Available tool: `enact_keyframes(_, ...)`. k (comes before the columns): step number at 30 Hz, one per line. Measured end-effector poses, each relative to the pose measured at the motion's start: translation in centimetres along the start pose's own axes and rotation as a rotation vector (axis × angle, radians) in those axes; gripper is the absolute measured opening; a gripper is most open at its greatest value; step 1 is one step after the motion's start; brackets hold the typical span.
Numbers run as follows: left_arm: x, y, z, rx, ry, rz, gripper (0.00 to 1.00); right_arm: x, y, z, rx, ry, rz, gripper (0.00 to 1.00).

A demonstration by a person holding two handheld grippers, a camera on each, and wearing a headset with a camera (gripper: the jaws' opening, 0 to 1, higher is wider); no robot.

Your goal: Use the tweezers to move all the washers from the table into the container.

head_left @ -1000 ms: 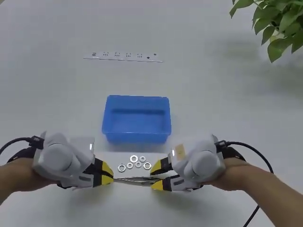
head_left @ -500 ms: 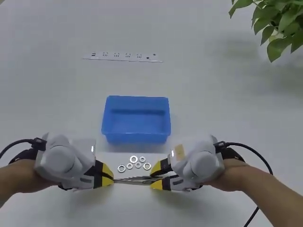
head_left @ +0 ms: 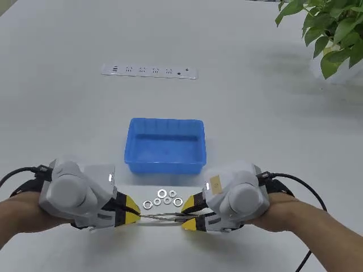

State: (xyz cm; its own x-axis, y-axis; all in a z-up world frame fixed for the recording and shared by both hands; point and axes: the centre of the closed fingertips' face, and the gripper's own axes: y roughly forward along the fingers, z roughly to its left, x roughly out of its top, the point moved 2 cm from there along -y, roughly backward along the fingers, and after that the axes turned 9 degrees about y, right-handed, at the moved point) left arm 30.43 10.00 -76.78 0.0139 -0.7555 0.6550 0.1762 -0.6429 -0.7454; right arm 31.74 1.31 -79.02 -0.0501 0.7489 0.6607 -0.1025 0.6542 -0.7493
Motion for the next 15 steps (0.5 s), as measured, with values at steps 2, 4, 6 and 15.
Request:
enact_keyframes(2, 0.4, -0.2, -0.1, -0.006, -0.013, -0.004, 0.05, 0.0, 0.0, 0.0, 0.000, -0.002, 0.002, 0.15)
enact_keyframes(4, 0.8, -0.4, -0.3, -0.015, -0.011, -0.009, 0.05, 0.1, 0.1, 0.1, 0.001, -0.004, 0.005, 0.15)
enact_keyframes(6, 1.0, -0.5, -0.5, -0.022, -0.011, -0.009, 0.05, 0.1, 0.2, 0.1, 0.002, -0.007, 0.005, 0.15)
enact_keyframes(15, 2.2, -1.2, -0.7, -0.022, 0.006, -0.009, 0.05, 0.5, 0.5, 0.4, 0.009, -0.015, 0.002, 0.15)
